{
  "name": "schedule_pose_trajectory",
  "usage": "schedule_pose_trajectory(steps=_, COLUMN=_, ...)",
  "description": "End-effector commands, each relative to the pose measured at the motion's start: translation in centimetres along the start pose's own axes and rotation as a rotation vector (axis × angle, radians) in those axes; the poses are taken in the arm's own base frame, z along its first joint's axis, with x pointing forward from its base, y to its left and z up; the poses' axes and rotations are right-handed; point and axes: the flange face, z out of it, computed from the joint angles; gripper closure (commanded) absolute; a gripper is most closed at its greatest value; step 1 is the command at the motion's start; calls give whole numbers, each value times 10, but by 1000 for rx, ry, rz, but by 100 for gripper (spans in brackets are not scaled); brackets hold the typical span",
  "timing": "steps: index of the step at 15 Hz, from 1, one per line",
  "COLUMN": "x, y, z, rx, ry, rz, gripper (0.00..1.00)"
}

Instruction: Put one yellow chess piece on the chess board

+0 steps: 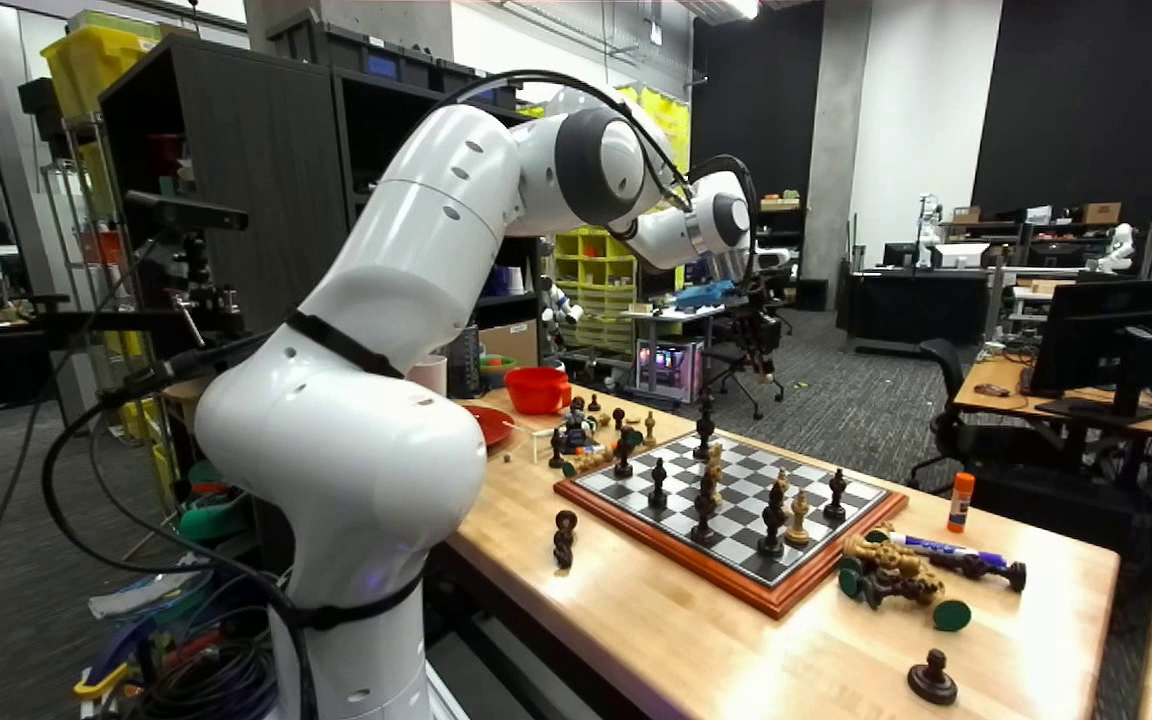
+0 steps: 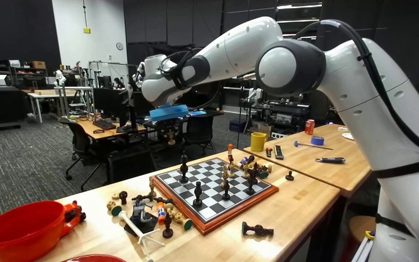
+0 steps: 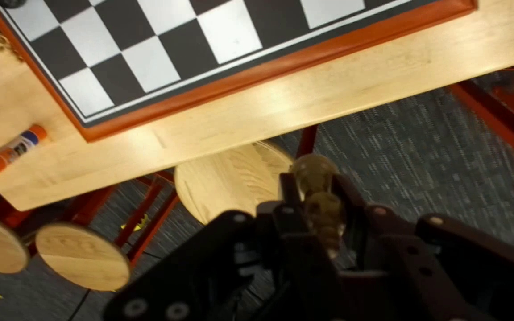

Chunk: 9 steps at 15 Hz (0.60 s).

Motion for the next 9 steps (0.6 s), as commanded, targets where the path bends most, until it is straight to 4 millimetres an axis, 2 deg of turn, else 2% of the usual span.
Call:
schedule_pose_trajectory(steps=1, x=3, y=33, z=12, rx=-64, ry=-77, rz=110, gripper=94)
schedule_pose_trajectory(steps=4, x=2, y=56, z=31, rx=-101, ry=-155, rz=173, gripper=94)
schedule_pose_trajectory(steps=9, x=-11, y=74, z=69, rx=-99, ry=-258, rz=222, gripper=94)
